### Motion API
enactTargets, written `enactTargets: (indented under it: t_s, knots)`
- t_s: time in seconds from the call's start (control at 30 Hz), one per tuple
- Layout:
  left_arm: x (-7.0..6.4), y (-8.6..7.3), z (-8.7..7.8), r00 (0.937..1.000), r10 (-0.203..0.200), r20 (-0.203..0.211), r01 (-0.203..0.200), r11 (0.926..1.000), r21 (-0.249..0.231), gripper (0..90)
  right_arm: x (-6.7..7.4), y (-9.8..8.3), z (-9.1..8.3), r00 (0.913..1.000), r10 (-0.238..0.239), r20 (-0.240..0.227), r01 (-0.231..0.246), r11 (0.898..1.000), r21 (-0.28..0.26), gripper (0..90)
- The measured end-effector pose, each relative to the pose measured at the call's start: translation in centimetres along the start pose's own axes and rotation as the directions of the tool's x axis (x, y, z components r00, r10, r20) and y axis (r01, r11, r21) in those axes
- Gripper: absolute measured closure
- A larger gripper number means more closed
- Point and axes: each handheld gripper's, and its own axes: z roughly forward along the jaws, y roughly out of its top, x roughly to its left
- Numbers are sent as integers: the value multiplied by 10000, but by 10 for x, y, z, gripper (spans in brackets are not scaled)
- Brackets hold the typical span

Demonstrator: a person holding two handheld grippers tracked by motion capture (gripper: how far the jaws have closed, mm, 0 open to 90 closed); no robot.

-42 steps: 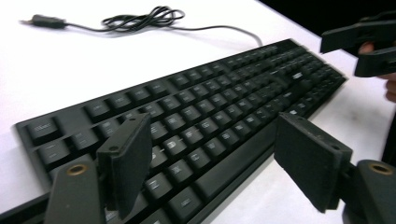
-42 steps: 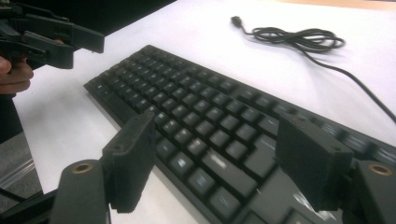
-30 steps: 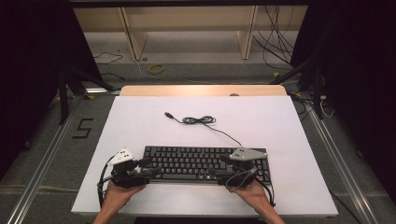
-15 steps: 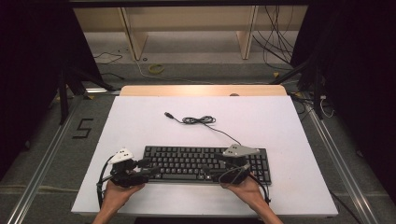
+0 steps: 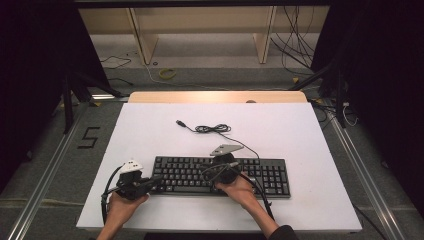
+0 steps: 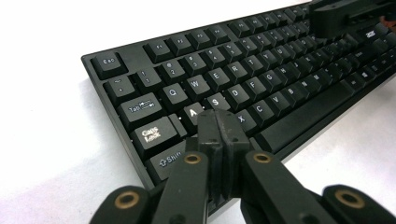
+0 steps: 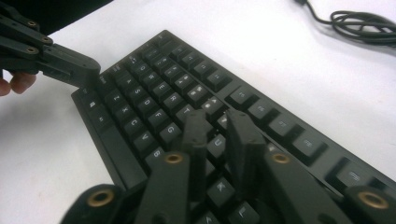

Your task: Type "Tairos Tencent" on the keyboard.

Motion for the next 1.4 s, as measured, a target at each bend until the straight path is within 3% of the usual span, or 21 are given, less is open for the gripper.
enactTargets:
  t_s: [0.23, 0.57, 1.4]
  knots:
    - [2, 0, 0, 10000, -32, -95, 33, 9999, 118, 890, 6, 7, 16, 9999, -91, -85, 93, 9997, 231, 899]
    - [4, 0, 0, 9997, -124, -202, 128, 9997, 199, 890, 13, 12, 33, 9998, -183, -88, 186, 9988, 451, 900]
    - [9, -1, 3, 9990, -157, -408, 179, 9984, 542, 890, 18, 16, 51, 9999, -169, 6, 168, 9967, 795, 900]
